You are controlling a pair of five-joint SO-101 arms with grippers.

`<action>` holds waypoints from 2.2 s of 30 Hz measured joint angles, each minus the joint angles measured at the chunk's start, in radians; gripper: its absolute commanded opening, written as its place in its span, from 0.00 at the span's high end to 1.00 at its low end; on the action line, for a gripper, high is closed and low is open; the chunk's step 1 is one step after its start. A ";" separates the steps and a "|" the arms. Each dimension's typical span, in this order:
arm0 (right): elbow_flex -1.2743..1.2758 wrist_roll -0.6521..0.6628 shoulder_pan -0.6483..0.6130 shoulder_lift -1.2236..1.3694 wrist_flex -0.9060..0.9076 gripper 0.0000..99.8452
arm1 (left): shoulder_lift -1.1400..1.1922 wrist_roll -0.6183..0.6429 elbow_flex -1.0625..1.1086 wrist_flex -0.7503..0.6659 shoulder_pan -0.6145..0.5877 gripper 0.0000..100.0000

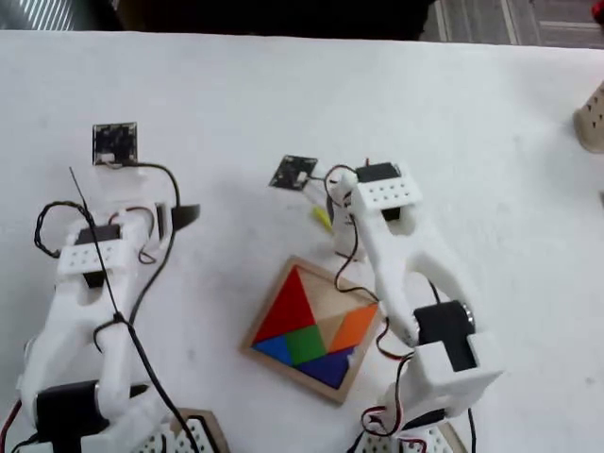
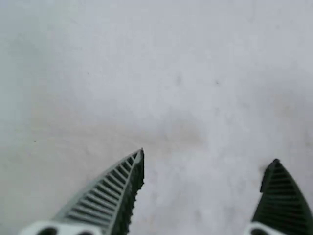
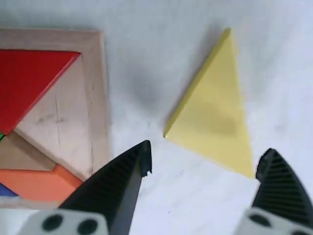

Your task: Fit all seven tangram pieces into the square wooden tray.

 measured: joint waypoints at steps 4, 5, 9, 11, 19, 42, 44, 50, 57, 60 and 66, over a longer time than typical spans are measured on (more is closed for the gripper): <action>-0.060 0.052 0.009 0.115 -0.008 0.67 | 0.000 0.000 0.000 0.000 0.000 0.63; -0.089 0.061 0.018 0.158 -0.008 0.67 | 0.000 0.000 0.000 0.000 0.000 0.63; -0.247 0.094 0.041 0.307 0.066 0.67 | 0.000 0.000 0.000 0.000 0.000 0.63; -0.325 0.104 0.043 0.353 0.124 0.67 | 0.000 0.000 0.000 0.000 0.000 0.63; -0.442 0.114 0.046 0.423 0.195 0.80 | 0.000 0.000 0.000 0.000 0.000 0.63; -0.496 0.012 0.060 0.425 0.210 0.77 | 0.000 0.000 0.000 0.000 0.000 0.63; -0.523 -0.034 0.048 0.428 0.261 0.67 | 0.000 0.000 0.000 0.000 0.000 0.63; -0.608 -0.094 0.000 0.422 0.348 0.56 | 0.000 0.000 0.000 0.000 0.000 0.63; -0.609 -0.199 -0.018 0.328 0.420 0.56 | 0.000 0.000 0.000 0.000 0.000 0.63; -0.609 -0.330 -0.025 0.301 0.422 0.56 | 0.000 0.000 0.000 0.000 0.000 0.63; -0.591 -0.540 -0.020 0.261 0.404 0.56 | 0.000 0.000 0.000 0.000 0.000 0.63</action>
